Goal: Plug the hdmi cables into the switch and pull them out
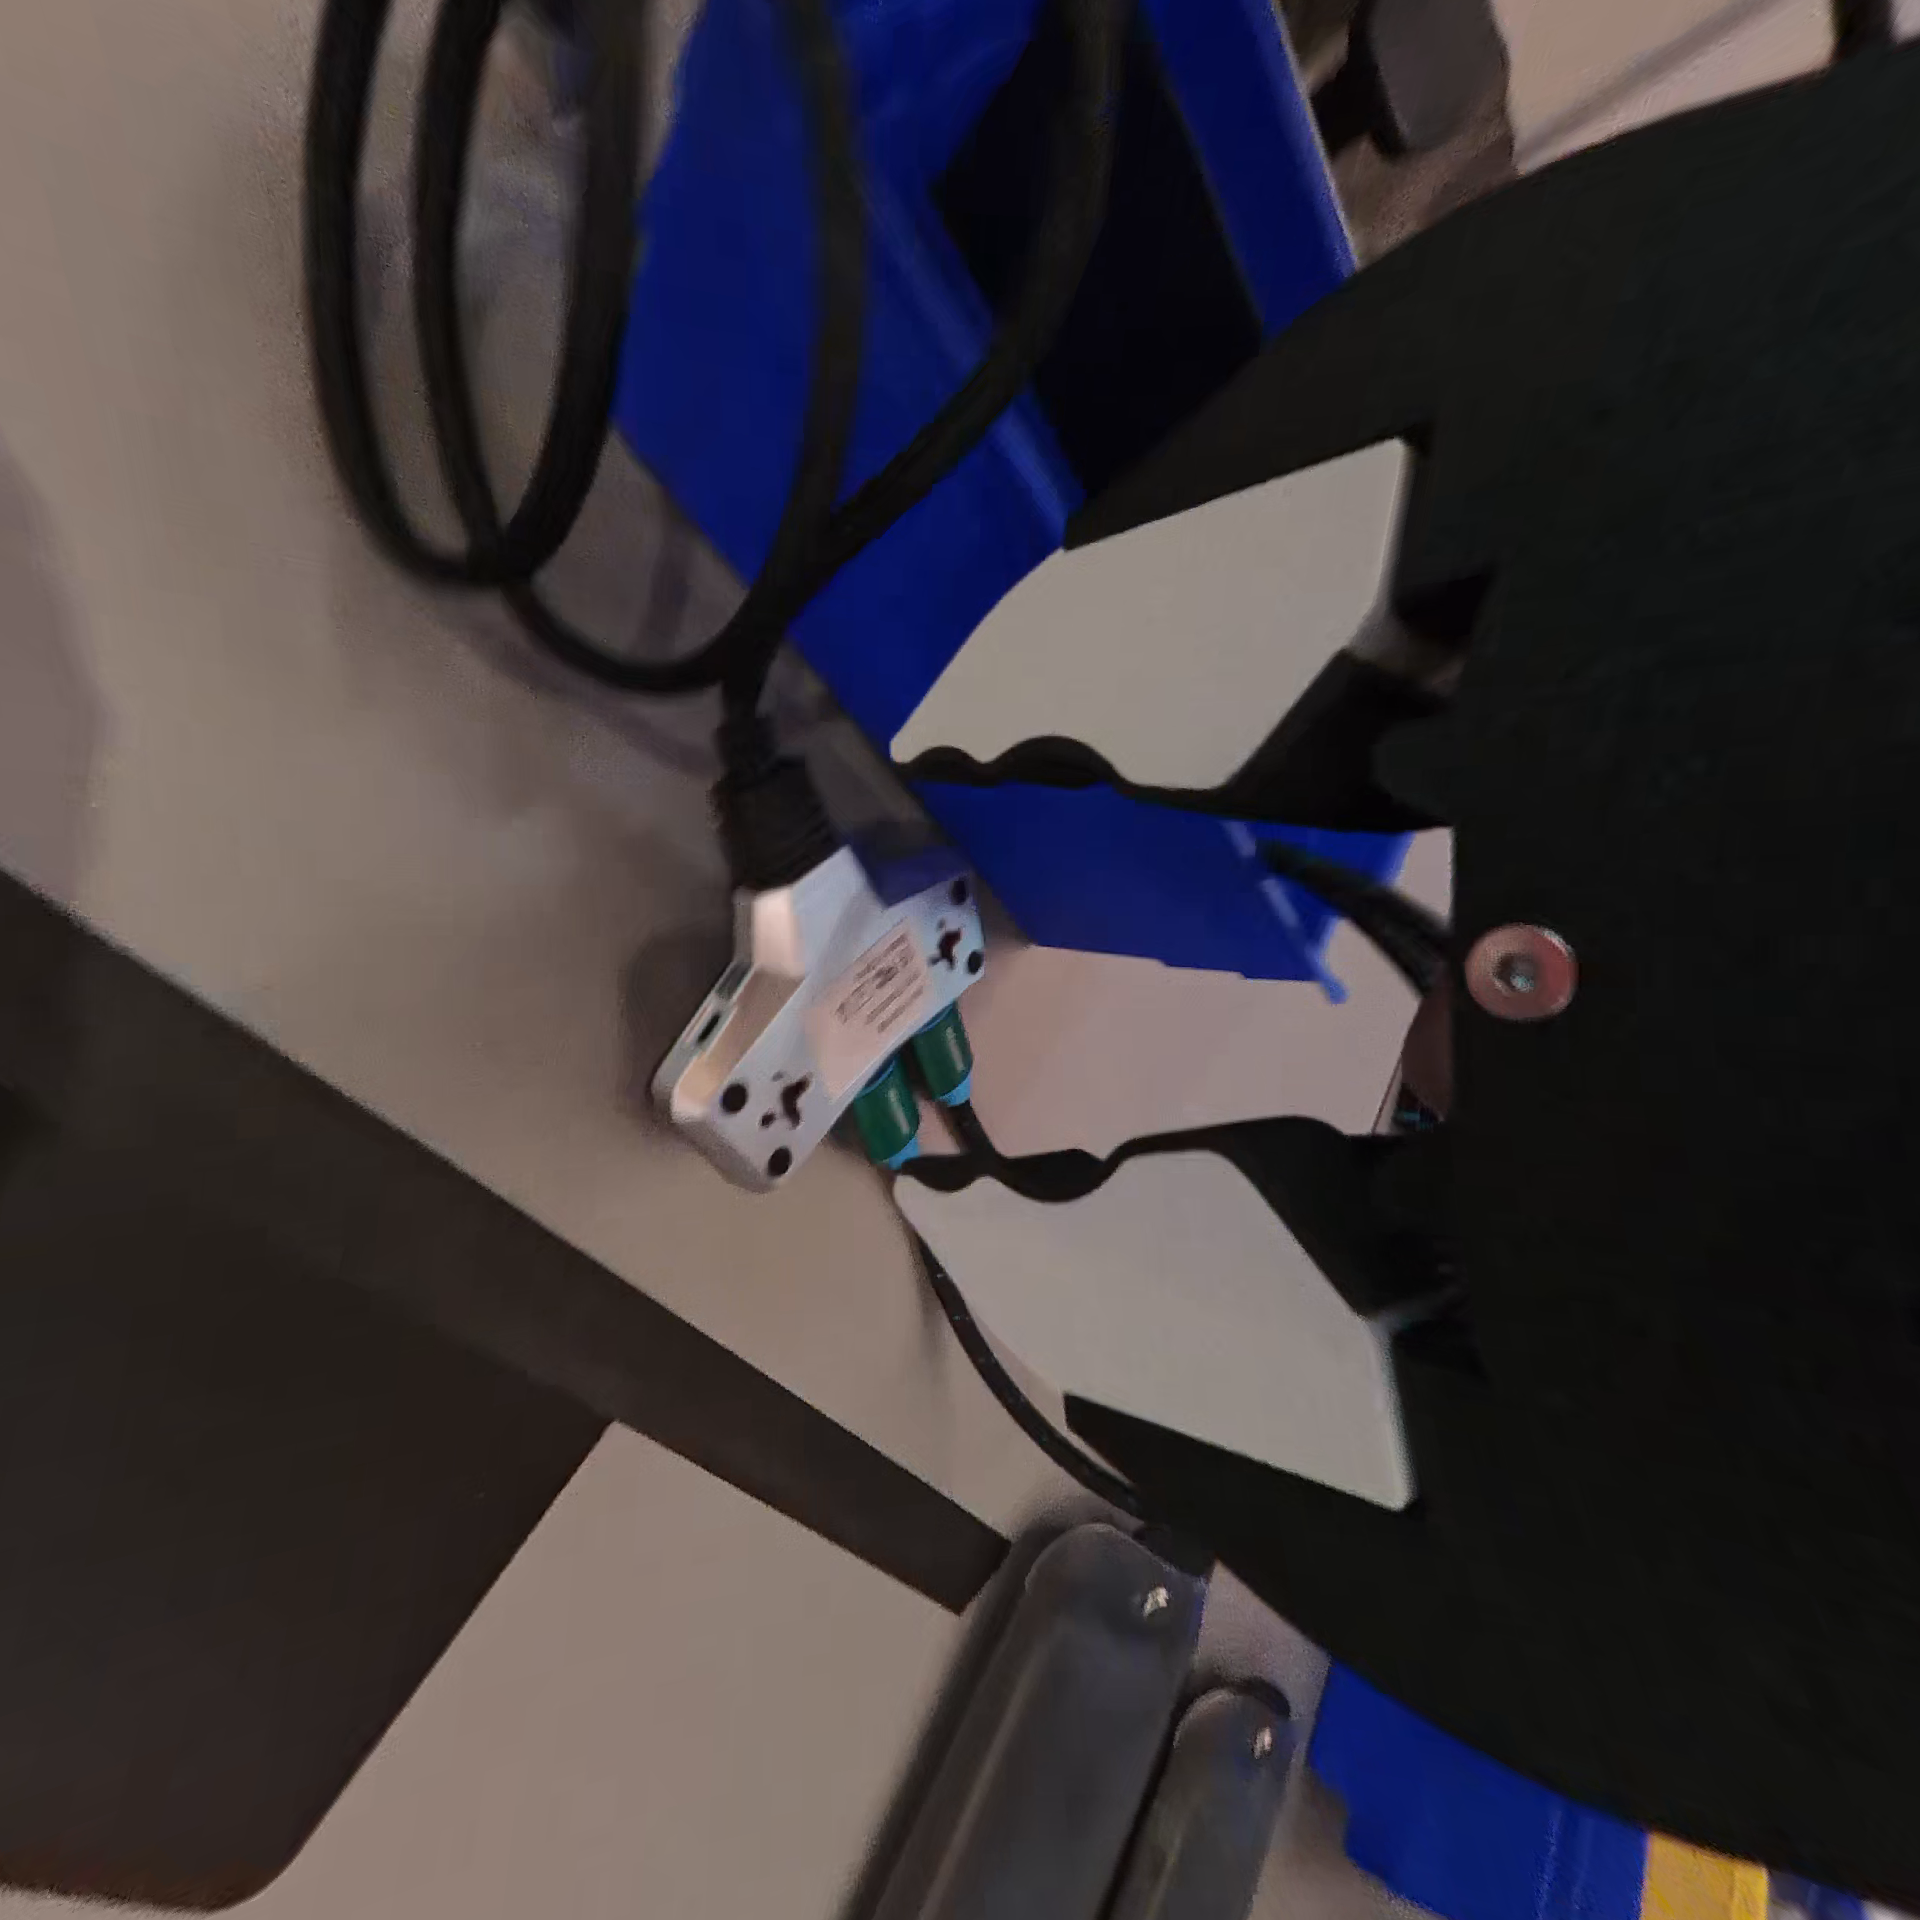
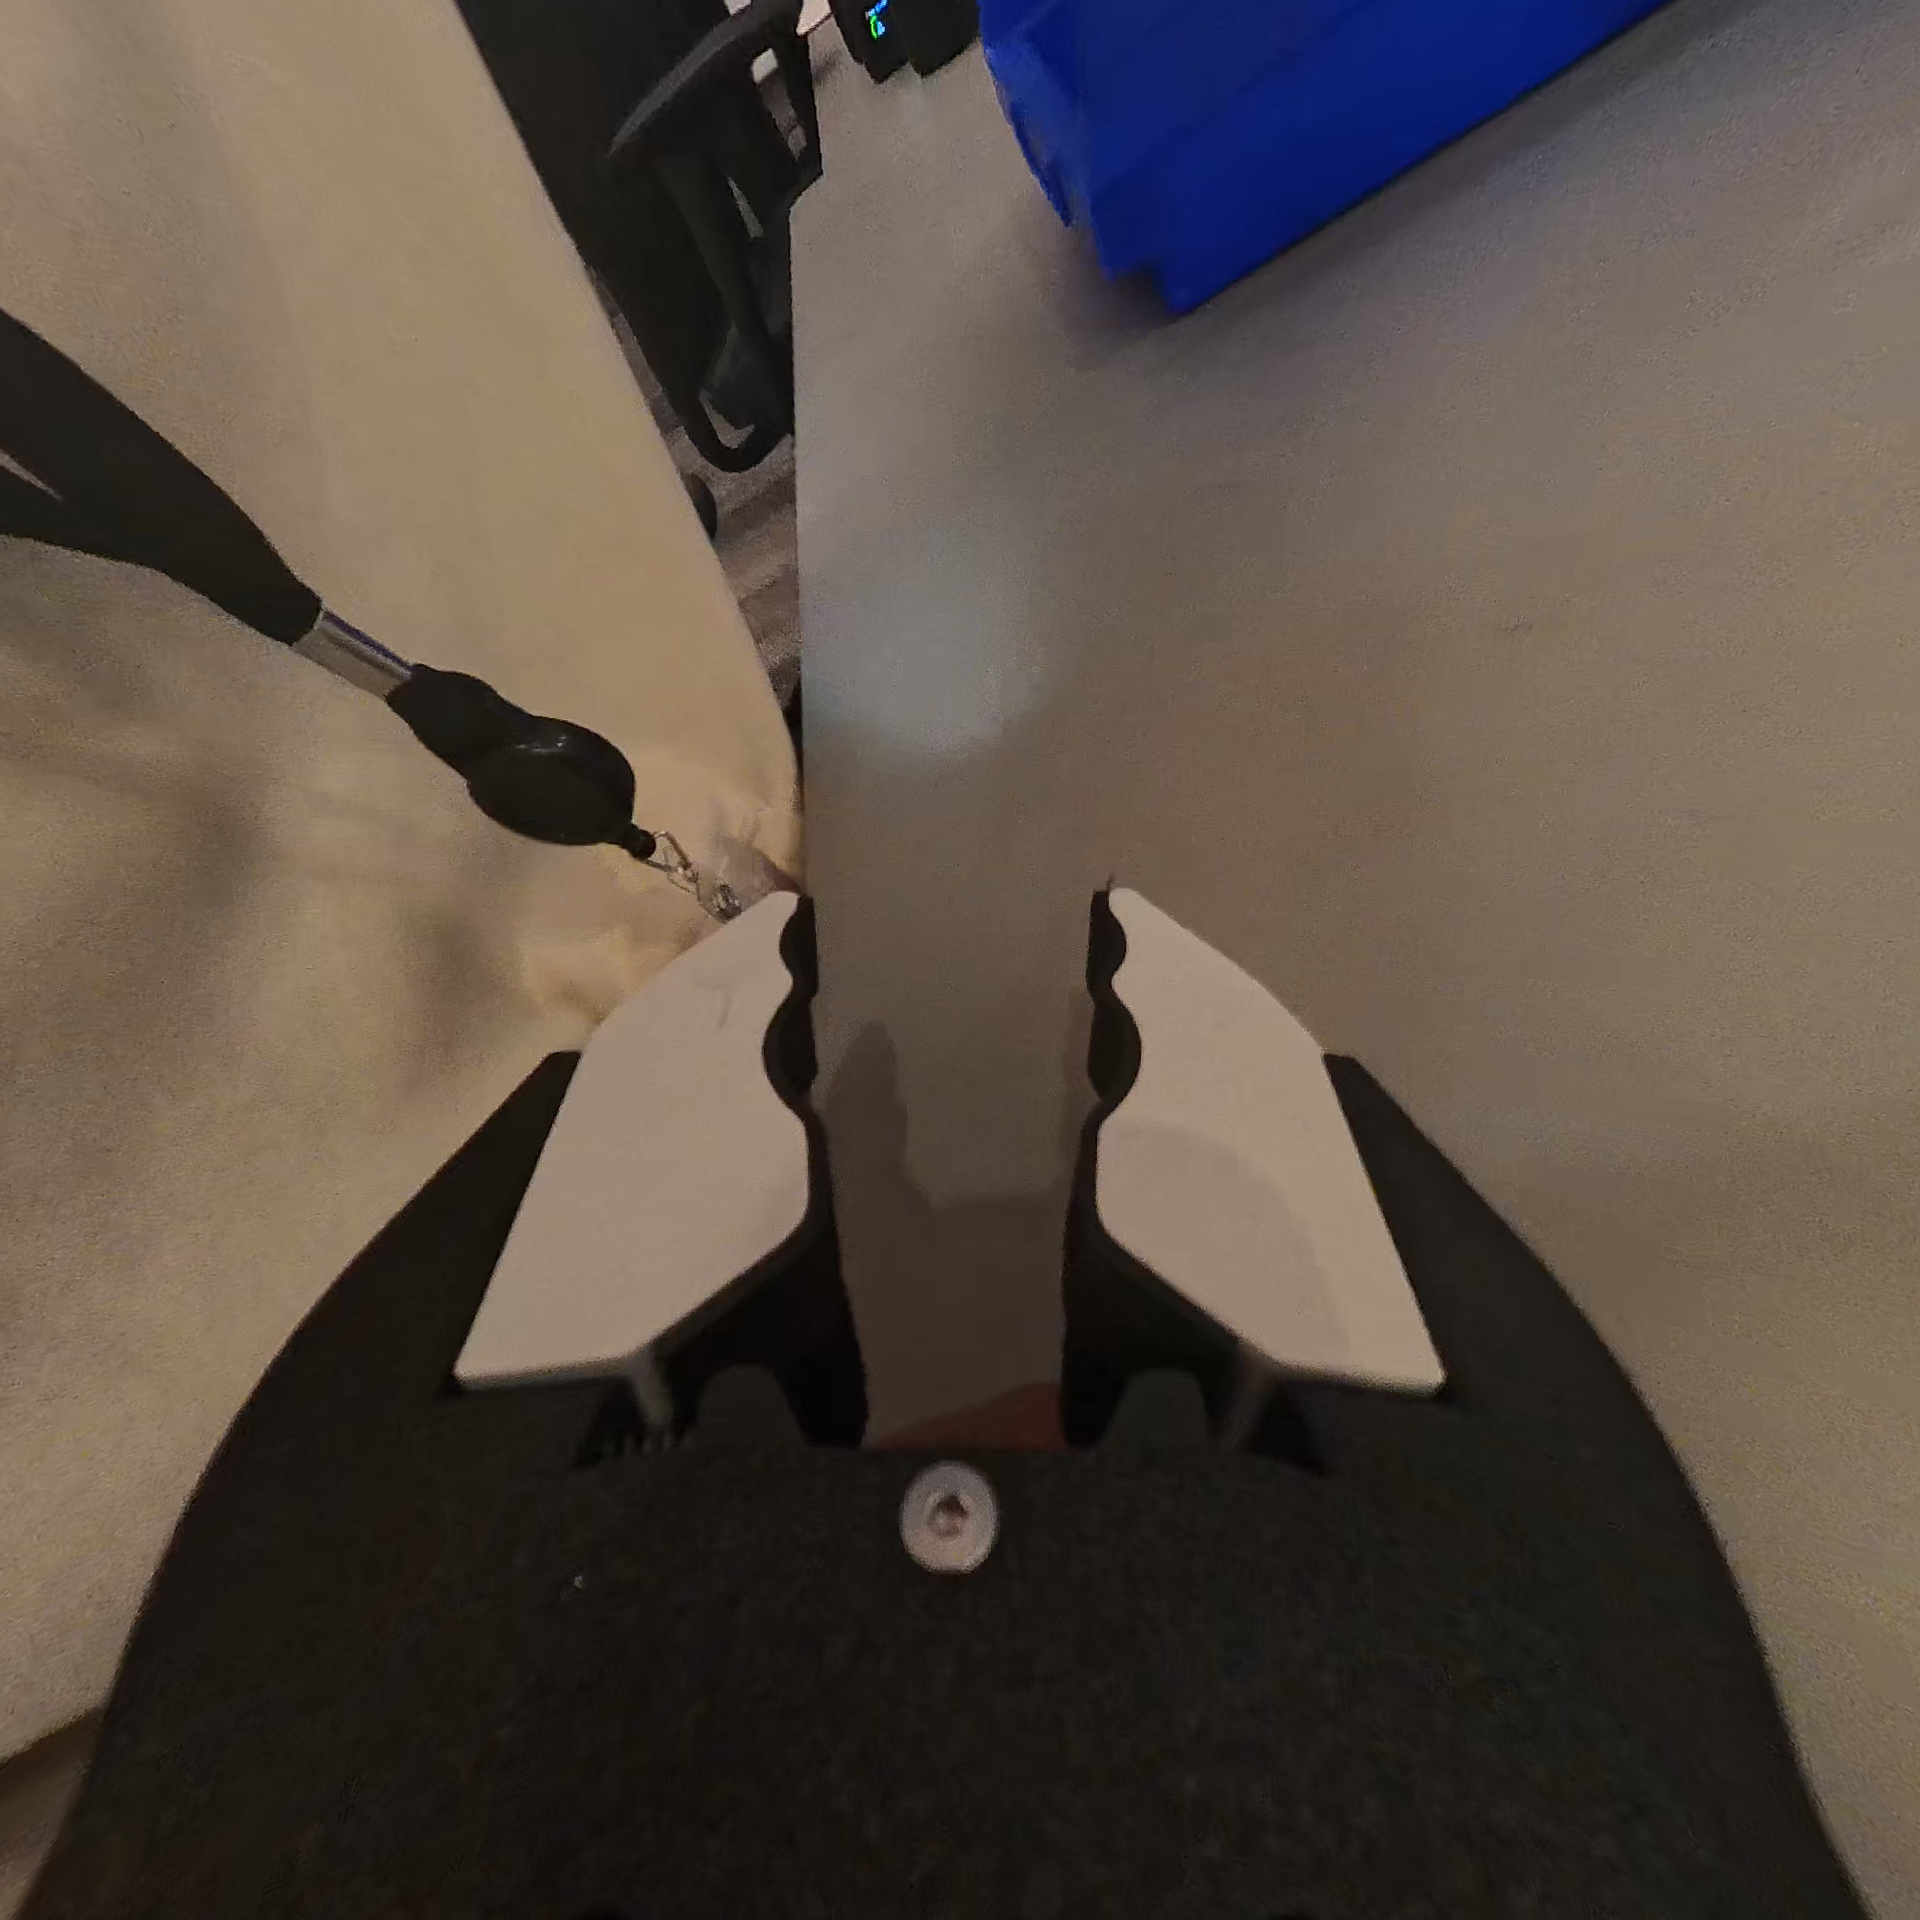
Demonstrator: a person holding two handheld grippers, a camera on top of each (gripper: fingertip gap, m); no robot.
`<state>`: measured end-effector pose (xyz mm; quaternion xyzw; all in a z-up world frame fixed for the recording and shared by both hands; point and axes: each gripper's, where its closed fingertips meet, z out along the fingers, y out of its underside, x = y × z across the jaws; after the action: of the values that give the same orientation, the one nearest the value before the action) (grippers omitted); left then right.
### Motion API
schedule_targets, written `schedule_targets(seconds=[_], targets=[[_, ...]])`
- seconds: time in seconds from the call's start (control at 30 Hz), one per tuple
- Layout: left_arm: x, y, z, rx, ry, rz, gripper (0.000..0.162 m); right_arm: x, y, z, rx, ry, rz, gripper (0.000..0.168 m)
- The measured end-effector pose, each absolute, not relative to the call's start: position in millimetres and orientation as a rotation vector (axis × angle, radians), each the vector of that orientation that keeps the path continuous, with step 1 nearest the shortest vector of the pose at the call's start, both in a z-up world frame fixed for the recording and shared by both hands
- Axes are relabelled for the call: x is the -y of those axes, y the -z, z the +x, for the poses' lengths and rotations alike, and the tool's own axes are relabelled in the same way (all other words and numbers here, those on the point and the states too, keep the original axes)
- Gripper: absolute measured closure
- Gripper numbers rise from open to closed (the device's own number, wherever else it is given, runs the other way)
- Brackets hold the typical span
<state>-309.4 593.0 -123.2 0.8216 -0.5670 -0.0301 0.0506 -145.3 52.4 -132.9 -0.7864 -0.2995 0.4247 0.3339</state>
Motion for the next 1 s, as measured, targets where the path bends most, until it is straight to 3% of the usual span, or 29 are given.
schedule_targets(seconds=[0.23, 0.33, 0.37, 0.5, 0.77, 1.0], targets=[[-620, 170, -313, 1.263, 0.08, 2.68, 0.08, -59, 132, -142, 0.752, -1.162, -2.041, 0.119], [-618, 179, -315, 1.085, 0.006, 2.755, 0.094, -59, 132, -142, 0.77, -1.178, -2.038, 0.119], [-615, 180, -314, 1.055, -0.032, 2.76, 0.11, -60, 132, -142, 0.774, -1.184, -2.04, 0.119], [-624, 165, -315, 1.108, -0.024, 2.865, 0.111, -63, 129, -142, 0.75, -1.185, -2.03, 0.121], [-636, -10, -292, 1.549, -0.142, 3.274, 0.113, -62, 112, -135, 0.679, -1.123, -1.961, 0.12], [-540, -163, -260, 2.384, 0.346, 3.411, 0.115, -66, 104, -126, 0.607, -1.005, -1.927, 0.121]])
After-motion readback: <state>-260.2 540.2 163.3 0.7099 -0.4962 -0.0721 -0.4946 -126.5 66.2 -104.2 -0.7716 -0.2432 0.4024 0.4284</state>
